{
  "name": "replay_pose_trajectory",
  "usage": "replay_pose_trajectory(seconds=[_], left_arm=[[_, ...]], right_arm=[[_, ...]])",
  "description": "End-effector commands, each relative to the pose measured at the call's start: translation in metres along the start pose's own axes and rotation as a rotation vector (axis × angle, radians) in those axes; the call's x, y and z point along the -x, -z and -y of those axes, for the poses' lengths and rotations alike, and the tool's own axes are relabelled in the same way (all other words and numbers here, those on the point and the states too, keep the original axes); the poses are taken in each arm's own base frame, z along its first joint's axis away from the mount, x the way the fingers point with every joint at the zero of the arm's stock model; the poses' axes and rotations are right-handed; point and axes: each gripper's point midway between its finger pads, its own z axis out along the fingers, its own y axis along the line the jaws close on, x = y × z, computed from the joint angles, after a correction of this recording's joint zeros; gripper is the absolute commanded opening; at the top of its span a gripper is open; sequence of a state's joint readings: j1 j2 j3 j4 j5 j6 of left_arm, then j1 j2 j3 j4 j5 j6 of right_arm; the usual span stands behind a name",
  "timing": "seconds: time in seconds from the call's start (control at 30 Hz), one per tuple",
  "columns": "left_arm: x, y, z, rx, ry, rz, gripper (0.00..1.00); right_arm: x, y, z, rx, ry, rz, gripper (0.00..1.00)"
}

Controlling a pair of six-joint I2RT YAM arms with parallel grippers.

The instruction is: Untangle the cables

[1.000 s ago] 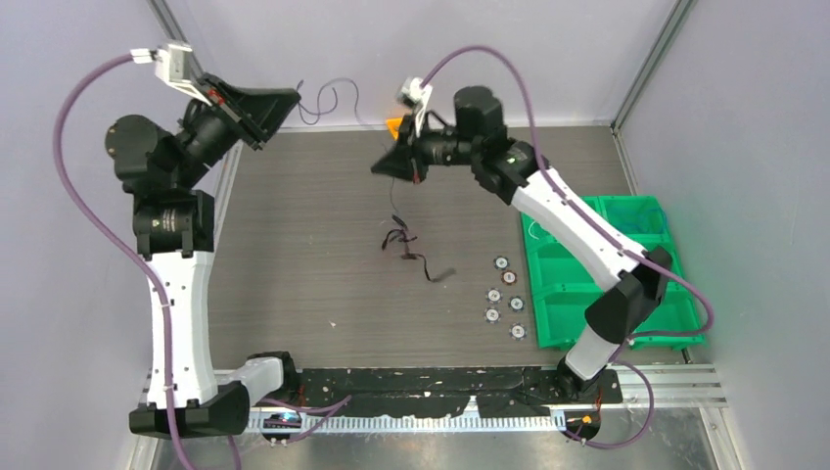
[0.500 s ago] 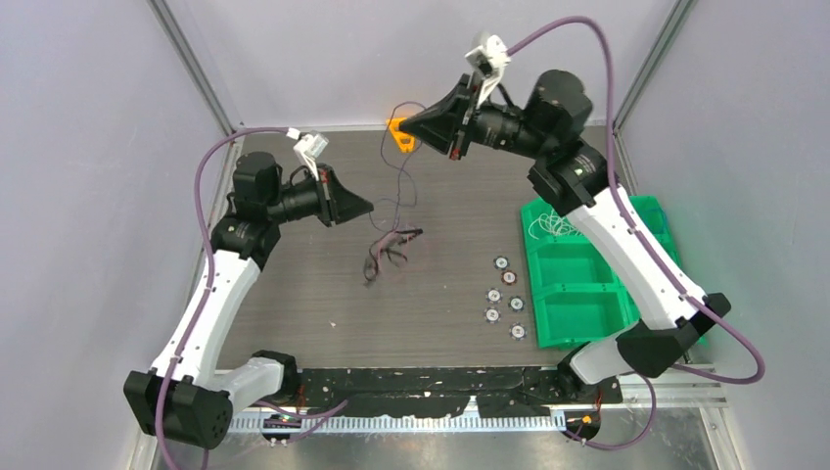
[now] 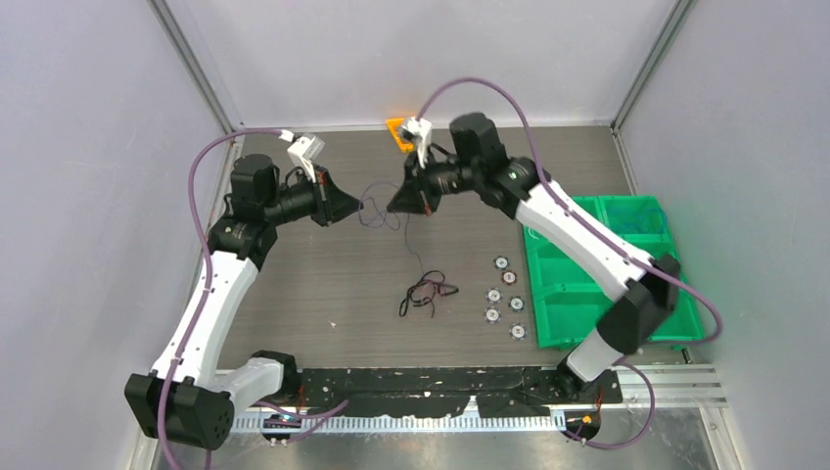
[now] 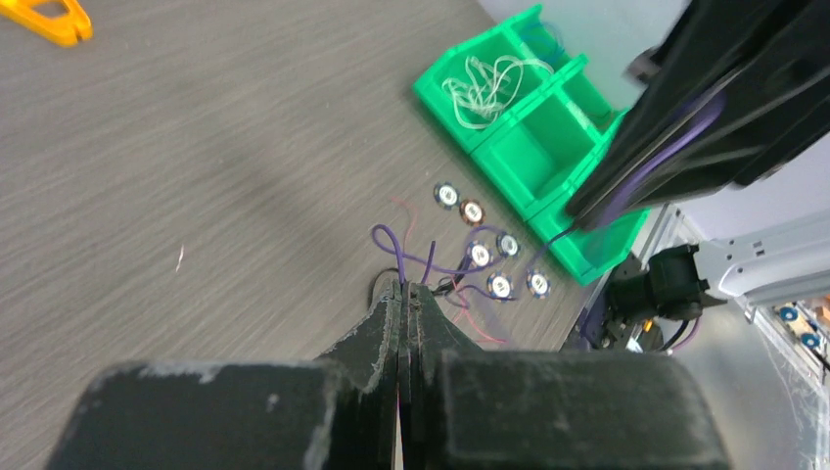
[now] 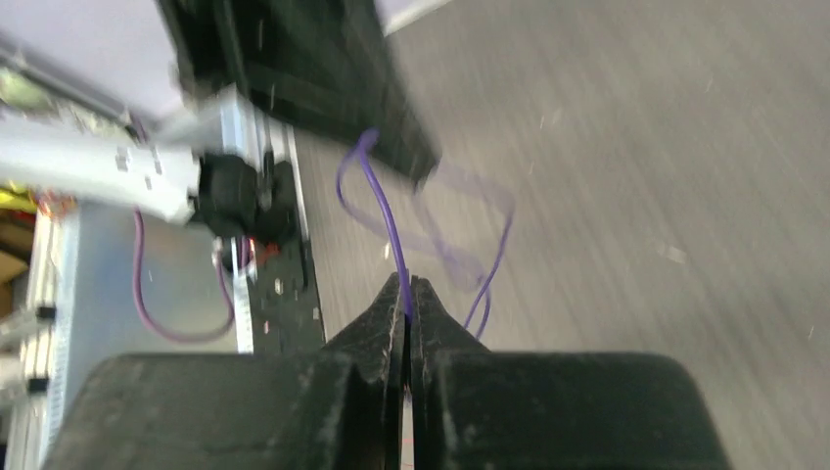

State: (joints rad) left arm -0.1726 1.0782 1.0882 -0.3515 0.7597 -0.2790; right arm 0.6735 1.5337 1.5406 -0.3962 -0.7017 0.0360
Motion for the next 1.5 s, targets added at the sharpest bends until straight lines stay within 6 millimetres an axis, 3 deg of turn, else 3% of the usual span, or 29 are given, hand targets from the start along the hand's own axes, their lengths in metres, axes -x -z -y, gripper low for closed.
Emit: replay_pose_trajectory(seconds=[0.0,0.03,0.07,0.1,0.13,0.17,0.2,0.23,0.27,0.3,0.33,0.4,0.43,0.5,0.53,0.57,0.63,0.7,0.73,0.8,0.97,1.07,1.17,1.37,1.47], left_arm=[[0.017,0.012,0.013,-0.017,-0.071,0.054,0.00],[0.025,0.016,0.015,-0.008,-0.092,0.088,0.00],[0.030,0.019,0.017,-0.002,-0.114,0.117,0.00],[0.033,0.020,0.018,0.004,-0.124,0.135,0.00],[0.034,0.020,0.017,0.010,-0.124,0.143,0.00],[0.032,0.019,0.015,0.013,-0.118,0.140,0.00],[0.029,0.017,0.011,0.014,-0.111,0.129,0.00],[0.023,0.013,0.007,0.021,-0.095,0.107,0.00],[0.018,0.012,0.004,0.022,-0.079,0.090,0.00],[0.012,0.009,0.001,0.022,-0.066,0.073,0.00],[0.008,0.009,0.000,0.019,-0.061,0.062,0.00],[0.001,0.008,-0.001,0.021,-0.048,0.048,0.00],[-0.002,0.009,-0.001,0.018,-0.045,0.038,0.00],[0.001,0.014,0.005,0.008,-0.073,0.041,0.00],[0.004,0.015,0.006,0.013,-0.089,0.053,0.00],[0.004,0.016,0.004,0.025,-0.097,0.063,0.00],[0.000,0.013,0.002,0.013,-0.103,0.060,0.00],[-0.011,0.009,0.003,-0.038,-0.127,0.018,0.00],[-0.018,0.007,0.002,-0.058,-0.155,-0.001,0.10],[-0.034,0.008,-0.005,-0.073,-0.220,-0.025,0.48],[-0.051,0.015,-0.015,-0.084,-0.352,0.042,0.99],[-0.048,0.006,-0.017,-0.085,-0.439,0.131,1.00],[-0.036,-0.012,-0.006,-0.120,-0.502,0.182,1.00],[0.008,-0.041,0.038,-0.184,-0.543,0.317,1.00],[0.012,-0.064,0.041,-0.180,-0.533,0.322,0.95]], right_arm=[[0.206,0.099,-0.066,0.044,0.243,0.444,0.05],[0.234,0.115,-0.064,0.034,0.268,0.518,0.05],[0.260,0.140,-0.089,0.059,0.279,0.593,0.05],[0.260,0.140,-0.087,0.067,0.258,0.590,0.05],[0.234,0.115,-0.066,0.075,0.157,0.514,0.05],[0.215,0.106,-0.067,0.083,0.132,0.481,0.05],[0.157,0.073,-0.035,0.051,0.032,0.380,0.05],[0.116,0.048,-0.025,0.052,0.040,0.299,0.06],[0.036,0.018,0.000,0.022,-0.055,0.126,0.06],[-0.002,0.000,-0.001,0.039,0.022,0.030,0.05],[-0.050,-0.011,0.005,0.048,-0.034,-0.104,0.05],[-0.069,-0.019,0.003,0.086,-0.051,-0.185,0.05],[-0.035,-0.014,0.001,0.089,0.002,-0.133,0.05],[0.006,-0.001,0.004,0.075,0.032,-0.062,0.05],[0.062,0.013,-0.003,0.070,0.121,0.065,0.05],[0.096,0.032,-0.002,0.047,0.106,0.151,0.05],[0.126,0.042,-0.003,0.054,0.094,0.243,0.05],[0.126,0.039,-0.003,0.074,0.079,0.254,0.05],[0.128,0.039,-0.004,0.078,0.069,0.265,0.05],[0.129,0.041,-0.006,0.084,0.061,0.285,0.05],[0.158,0.063,-0.030,0.100,0.080,0.386,0.05],[0.182,0.075,-0.046,0.127,0.080,0.459,0.05],[0.201,0.084,-0.056,0.147,0.086,0.508,0.05],[0.212,0.086,-0.065,0.169,0.078,0.525,0.05],[0.216,0.089,-0.074,0.190,0.088,0.541,0.05]])
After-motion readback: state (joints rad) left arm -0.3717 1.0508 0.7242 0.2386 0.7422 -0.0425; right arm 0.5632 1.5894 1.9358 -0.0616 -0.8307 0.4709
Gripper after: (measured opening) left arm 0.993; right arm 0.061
